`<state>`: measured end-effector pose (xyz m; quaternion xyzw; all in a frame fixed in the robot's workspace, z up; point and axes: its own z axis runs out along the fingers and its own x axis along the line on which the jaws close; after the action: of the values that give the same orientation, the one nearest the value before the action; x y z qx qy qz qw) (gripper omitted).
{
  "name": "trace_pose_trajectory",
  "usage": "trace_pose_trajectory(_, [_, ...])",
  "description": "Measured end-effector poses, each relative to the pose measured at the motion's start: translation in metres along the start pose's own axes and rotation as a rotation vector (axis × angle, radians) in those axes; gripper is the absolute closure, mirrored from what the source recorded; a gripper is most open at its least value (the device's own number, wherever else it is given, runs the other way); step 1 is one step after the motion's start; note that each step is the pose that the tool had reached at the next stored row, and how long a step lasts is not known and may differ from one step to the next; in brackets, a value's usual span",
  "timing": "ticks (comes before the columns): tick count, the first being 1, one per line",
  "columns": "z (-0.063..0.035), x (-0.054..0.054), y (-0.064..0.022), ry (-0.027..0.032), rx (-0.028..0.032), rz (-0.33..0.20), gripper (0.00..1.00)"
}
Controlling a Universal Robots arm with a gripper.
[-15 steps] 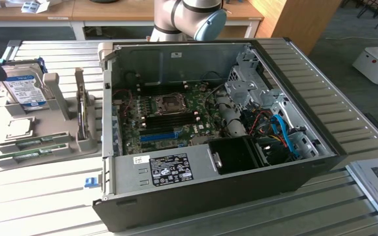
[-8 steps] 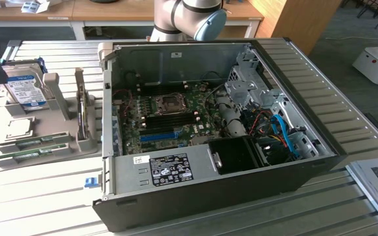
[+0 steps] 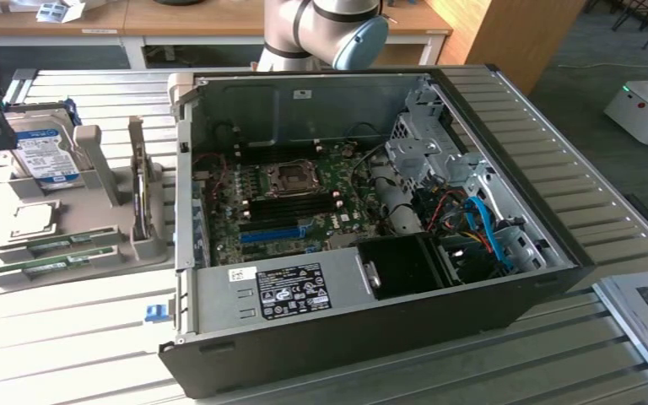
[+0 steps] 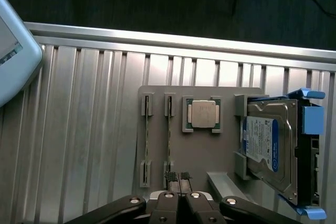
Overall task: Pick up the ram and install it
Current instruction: 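Pick up the ram and move it above insertion slot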
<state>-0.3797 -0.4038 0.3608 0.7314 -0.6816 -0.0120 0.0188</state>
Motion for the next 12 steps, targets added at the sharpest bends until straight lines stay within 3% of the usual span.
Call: trace_pose_trajectory(12, [0.0013, 0.0000, -0.0001, 0.0000, 0.0000, 0.000, 0.90])
